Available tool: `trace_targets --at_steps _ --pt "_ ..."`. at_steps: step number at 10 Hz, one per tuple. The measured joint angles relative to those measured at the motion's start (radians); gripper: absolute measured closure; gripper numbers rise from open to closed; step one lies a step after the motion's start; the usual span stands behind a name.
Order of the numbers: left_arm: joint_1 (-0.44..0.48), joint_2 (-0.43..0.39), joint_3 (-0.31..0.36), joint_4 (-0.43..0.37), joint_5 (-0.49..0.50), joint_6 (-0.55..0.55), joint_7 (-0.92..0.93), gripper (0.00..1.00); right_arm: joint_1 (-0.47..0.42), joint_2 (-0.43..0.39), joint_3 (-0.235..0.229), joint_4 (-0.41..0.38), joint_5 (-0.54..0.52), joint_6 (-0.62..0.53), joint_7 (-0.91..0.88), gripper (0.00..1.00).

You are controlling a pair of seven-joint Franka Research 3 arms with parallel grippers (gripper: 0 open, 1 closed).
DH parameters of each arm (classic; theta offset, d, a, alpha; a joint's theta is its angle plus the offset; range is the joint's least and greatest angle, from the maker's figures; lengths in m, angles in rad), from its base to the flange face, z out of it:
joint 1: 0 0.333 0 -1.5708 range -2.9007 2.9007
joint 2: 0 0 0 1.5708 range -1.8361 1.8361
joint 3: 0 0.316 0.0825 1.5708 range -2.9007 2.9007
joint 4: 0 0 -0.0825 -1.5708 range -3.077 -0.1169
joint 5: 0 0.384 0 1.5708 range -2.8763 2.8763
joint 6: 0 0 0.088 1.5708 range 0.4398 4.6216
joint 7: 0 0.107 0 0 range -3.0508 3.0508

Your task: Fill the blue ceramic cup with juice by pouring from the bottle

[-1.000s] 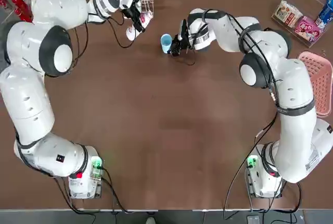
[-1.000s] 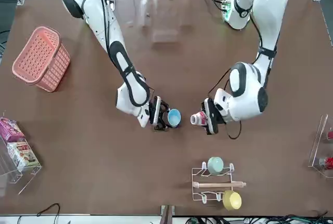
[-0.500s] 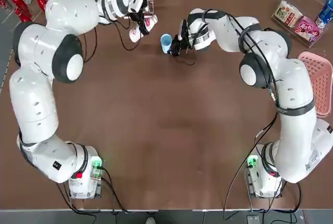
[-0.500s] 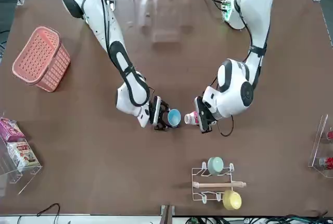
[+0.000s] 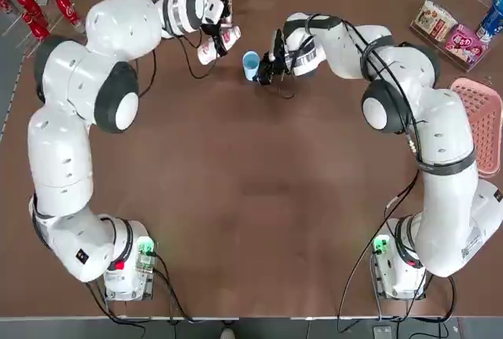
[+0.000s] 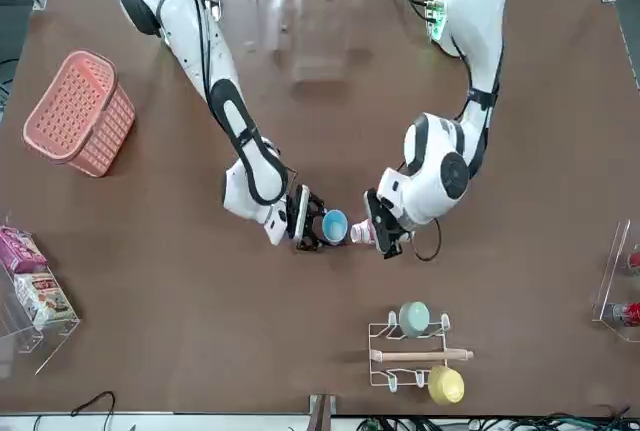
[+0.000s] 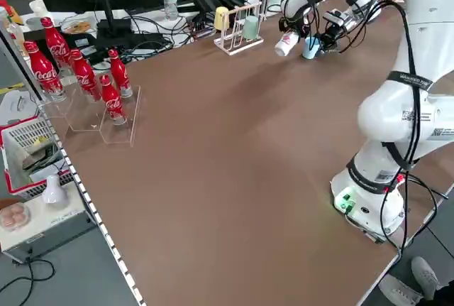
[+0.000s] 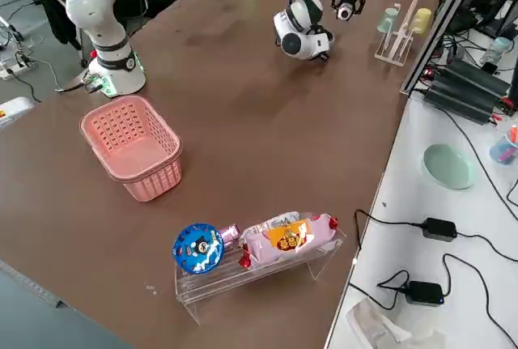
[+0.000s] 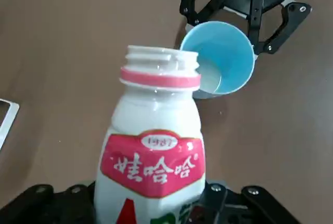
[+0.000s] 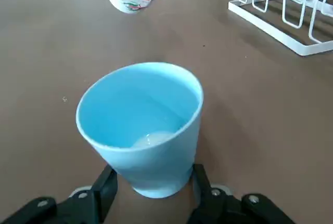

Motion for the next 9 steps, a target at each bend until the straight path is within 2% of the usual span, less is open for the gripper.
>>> trace_targets --at_steps 4,7,9 --pt "-0.039 0.037 0.007 0.062 0.073 0.0 -0.109 0.5 0.0 0.0 0.0 0.0 0.0 0.0 0.0 0.34" --pt "-0.067 0.042 0.007 0.069 0.194 0.0 -0.187 0.5 -0.001 0.0 0.0 0.0 0.001 0.0 0.0 0.34" --pt "-0.071 0.043 0.008 0.07 0.237 -0.002 -0.196 0.5 -0.002 0.0 0.0 0.0 0.001 0.0 0.0 0.35"
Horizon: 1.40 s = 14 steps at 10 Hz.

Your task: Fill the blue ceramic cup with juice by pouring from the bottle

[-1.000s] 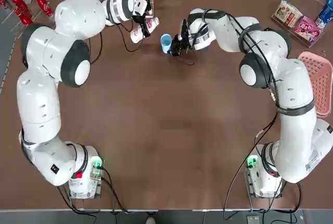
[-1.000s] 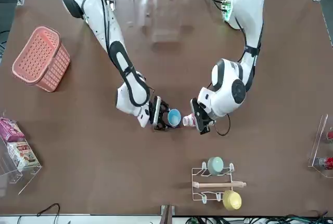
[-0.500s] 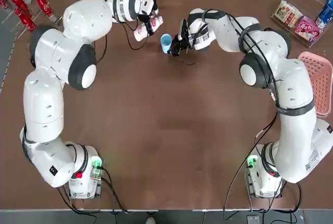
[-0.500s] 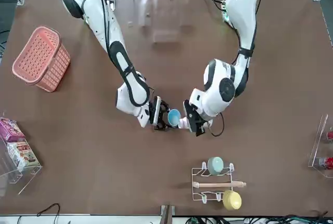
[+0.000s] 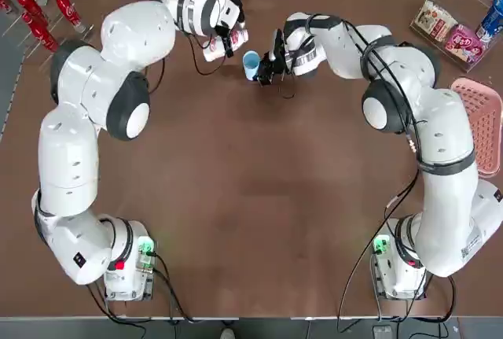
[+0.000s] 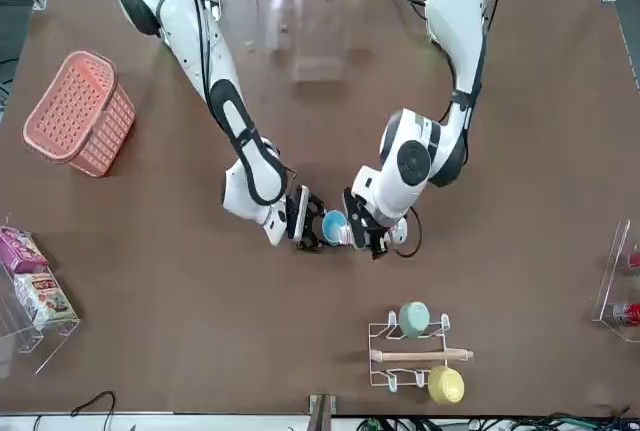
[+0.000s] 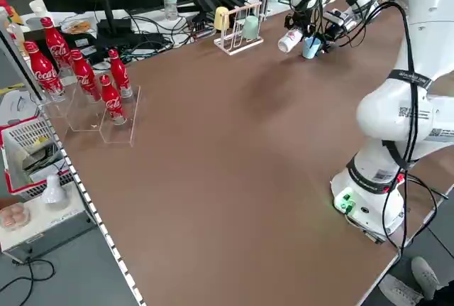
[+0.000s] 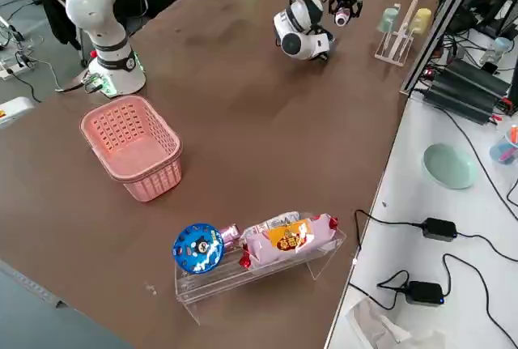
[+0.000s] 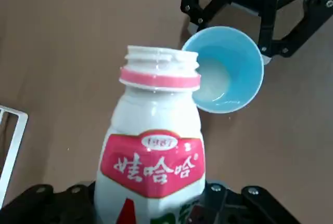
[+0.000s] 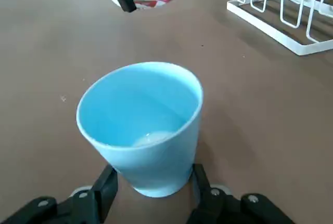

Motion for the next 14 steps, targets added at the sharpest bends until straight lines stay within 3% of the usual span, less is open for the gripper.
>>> trace_targets --at_steps 3,8,14 --pt "-0.027 0.007 0.016 -0.001 0.044 -0.001 -0.003 0.5 0.0 0.0 0.0 0.0 0.0 0.0 0.0 0.35" --pt "-0.154 0.014 0.13 -0.029 0.068 -0.002 -0.036 0.5 -0.001 0.0 0.0 0.0 0.0 0.0 0.0 0.35" --pt "-0.175 0.014 0.143 -0.031 0.092 -0.005 -0.036 0.5 -0.002 0.0 0.0 0.0 0.0 0.0 0.0 0.36"
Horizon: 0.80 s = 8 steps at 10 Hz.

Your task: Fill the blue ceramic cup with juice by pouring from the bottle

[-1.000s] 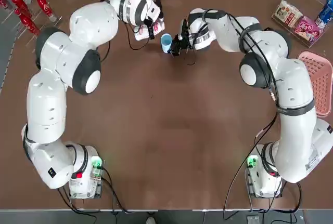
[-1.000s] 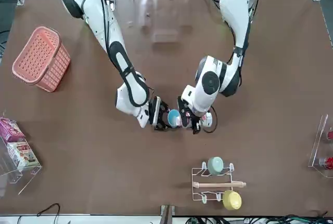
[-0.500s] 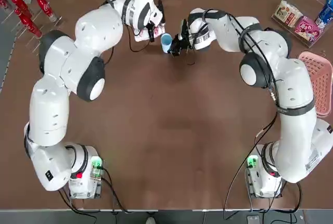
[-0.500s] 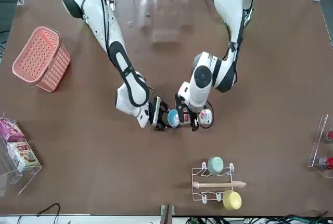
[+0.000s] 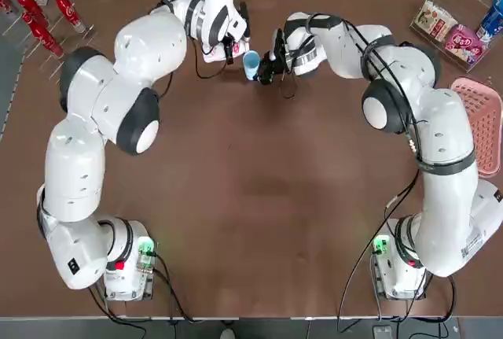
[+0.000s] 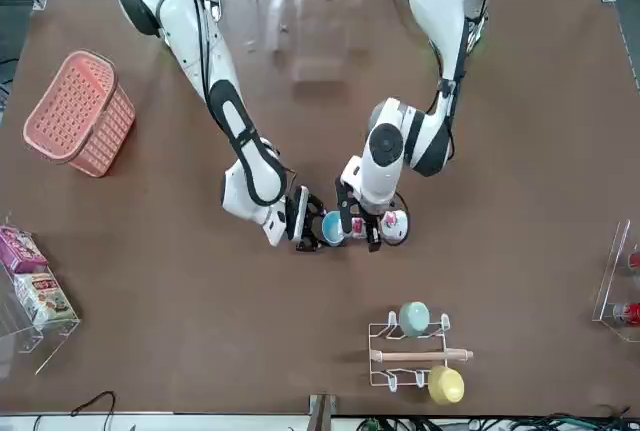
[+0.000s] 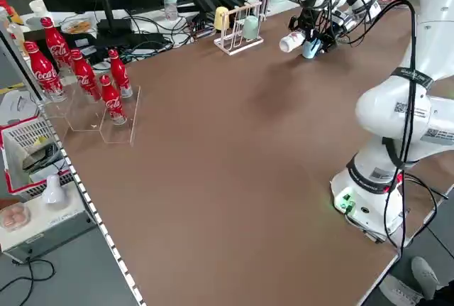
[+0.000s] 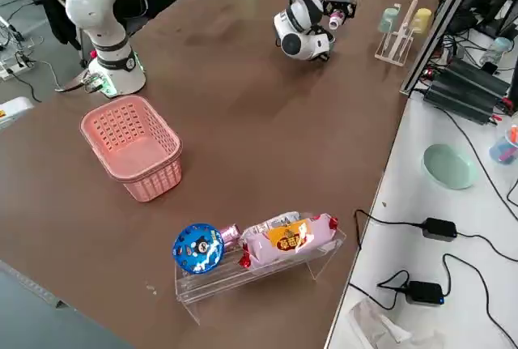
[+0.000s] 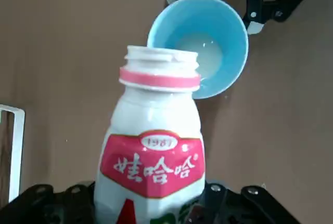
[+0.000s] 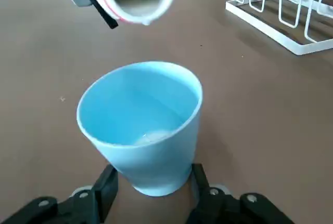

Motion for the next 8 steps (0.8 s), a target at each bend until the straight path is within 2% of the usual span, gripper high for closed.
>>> trace_targets --at_steps 3,6,8 --pt "-0.005 0.002 0.003 -0.002 0.0 0.0 0.0 0.5 0.0 0.0 0.0 0.0 0.0 0.0 0.0 0.36" --pt "-0.041 0.004 0.043 -0.006 0.001 -0.001 -0.003 0.5 0.0 0.0 0.0 0.0 0.0 0.0 0.0 0.36" --pt "-0.043 0.004 0.045 -0.006 -0.012 -0.001 -0.028 0.5 0.0 0.0 0.0 0.001 0.0 0.0 0.0 0.36"
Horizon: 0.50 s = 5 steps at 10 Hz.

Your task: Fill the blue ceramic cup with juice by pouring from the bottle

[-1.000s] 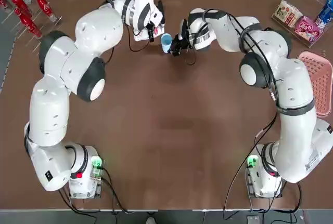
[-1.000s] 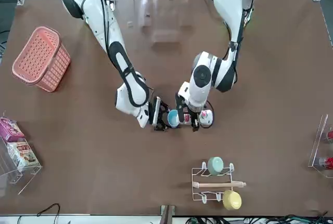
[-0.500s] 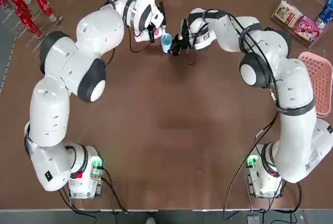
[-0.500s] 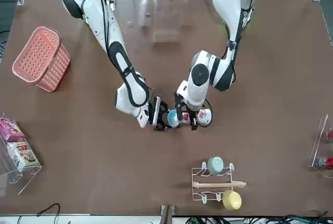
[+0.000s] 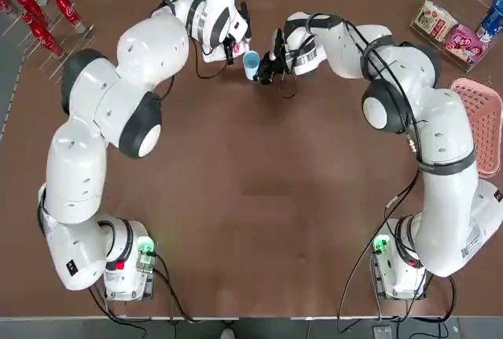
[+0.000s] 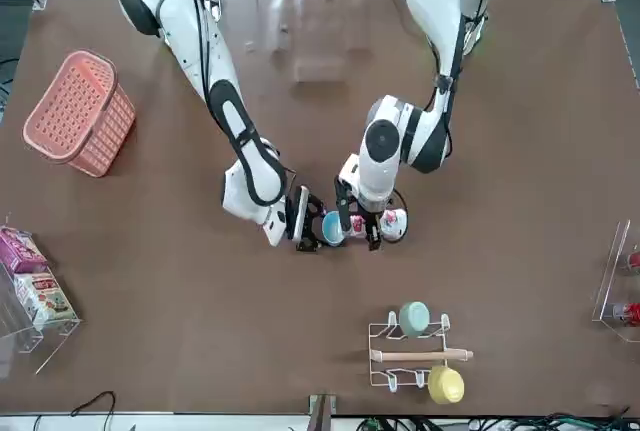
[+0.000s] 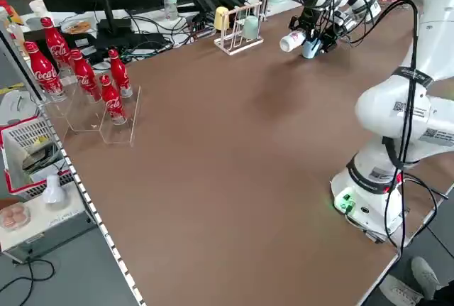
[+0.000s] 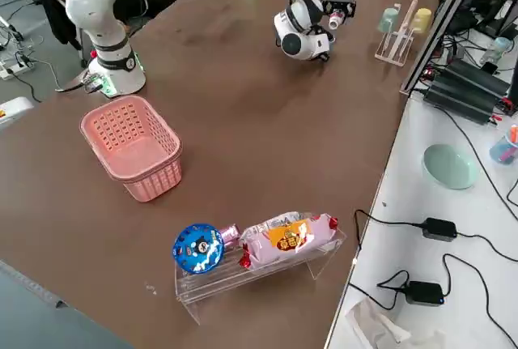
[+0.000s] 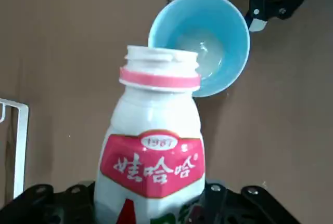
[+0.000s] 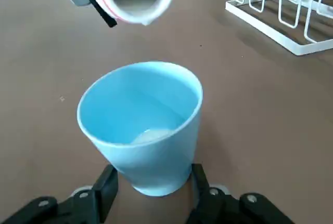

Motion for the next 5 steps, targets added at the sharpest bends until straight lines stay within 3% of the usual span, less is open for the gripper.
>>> trace_targets --at_steps 5 --pt "0.007 0.0 0.007 -0.002 -0.142 -0.012 -0.008 0.5 0.0 0.0 0.0 0.001 0.0 0.0 0.0 0.36"
